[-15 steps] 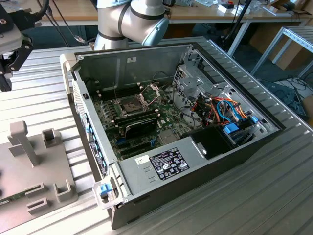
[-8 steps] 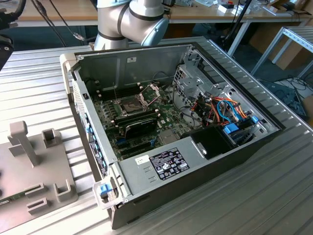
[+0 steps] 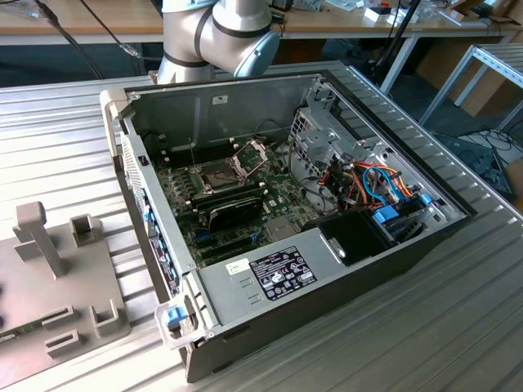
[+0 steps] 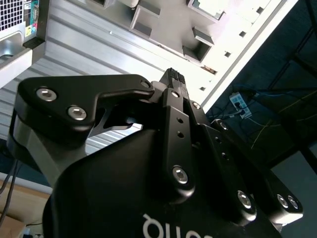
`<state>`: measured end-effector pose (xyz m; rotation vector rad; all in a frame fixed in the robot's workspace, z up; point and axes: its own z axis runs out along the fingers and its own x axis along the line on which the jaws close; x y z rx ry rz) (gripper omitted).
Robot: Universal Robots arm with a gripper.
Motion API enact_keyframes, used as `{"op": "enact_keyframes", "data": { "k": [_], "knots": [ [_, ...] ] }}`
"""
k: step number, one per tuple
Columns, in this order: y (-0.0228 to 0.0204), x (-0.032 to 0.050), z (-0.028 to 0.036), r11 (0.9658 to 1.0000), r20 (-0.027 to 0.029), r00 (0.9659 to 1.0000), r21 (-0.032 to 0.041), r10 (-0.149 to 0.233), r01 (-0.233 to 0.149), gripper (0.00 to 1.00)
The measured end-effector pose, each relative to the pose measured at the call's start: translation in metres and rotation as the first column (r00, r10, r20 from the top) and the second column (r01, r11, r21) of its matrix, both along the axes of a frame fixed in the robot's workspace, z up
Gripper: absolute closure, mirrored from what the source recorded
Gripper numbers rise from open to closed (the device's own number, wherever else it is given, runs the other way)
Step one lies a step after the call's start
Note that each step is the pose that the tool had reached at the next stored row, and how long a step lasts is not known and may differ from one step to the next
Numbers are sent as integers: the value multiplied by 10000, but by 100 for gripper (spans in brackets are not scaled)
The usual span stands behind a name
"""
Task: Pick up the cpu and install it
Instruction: 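Reach for the cpu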
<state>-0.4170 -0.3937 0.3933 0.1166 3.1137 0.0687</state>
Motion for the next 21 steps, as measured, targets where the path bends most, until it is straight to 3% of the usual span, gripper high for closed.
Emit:
{"op": "enact_keyframes", "data": {
  "k": [5, 21],
  "knots": [
    [0, -62, 0, 10000, 0, 10000, 0, 0, 0, 89],
    [0, -102, -4, 10000, 0, 10000, 1, 0, 0, 89]
  ]
}}
